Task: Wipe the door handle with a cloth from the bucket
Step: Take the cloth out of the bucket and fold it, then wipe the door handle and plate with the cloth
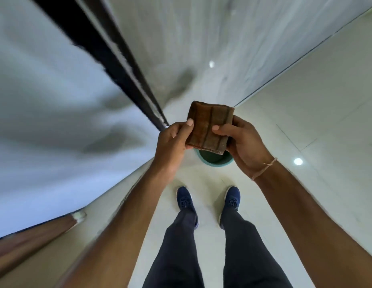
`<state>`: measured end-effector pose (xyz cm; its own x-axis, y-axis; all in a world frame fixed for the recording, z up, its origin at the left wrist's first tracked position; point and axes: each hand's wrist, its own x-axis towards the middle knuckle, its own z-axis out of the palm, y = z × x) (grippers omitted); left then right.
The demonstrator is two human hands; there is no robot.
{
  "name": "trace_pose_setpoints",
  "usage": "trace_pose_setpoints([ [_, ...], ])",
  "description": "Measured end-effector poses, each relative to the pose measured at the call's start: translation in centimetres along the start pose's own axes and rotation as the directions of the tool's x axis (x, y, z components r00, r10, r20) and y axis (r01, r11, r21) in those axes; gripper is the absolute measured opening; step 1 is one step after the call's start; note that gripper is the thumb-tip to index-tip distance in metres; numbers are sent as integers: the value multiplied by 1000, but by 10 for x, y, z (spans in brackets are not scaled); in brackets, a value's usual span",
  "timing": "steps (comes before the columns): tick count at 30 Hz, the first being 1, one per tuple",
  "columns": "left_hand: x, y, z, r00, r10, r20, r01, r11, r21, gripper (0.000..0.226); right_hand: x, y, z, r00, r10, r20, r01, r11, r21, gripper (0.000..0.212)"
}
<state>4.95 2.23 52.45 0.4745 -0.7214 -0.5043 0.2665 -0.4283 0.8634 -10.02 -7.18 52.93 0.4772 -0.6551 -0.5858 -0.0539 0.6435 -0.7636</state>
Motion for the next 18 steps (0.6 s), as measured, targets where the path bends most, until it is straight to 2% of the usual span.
trace_pose_setpoints([
  [4, -76, 43, -51, 997, 63, -36, -63, 998, 11, 35, -62, -26, 55, 994, -73, 80, 76, 996, -36, 36],
  [10, -166, 71, -117, 950, 163, -265, -172, 985, -10, 41, -118, -30, 132, 950, -109, 292, 138, 987, -81, 44],
  [14, -220, 84, -164, 875, 194, -442, -222, 975, -11, 34, -146, -27, 195, 854, -124, 506, 220, 966, -135, 43],
  [18, -275, 101, -228, 737, 239, -633, -311, 951, -2, 24, -181, -22, 278, 757, -98, 646, 243, 960, -139, 41],
])
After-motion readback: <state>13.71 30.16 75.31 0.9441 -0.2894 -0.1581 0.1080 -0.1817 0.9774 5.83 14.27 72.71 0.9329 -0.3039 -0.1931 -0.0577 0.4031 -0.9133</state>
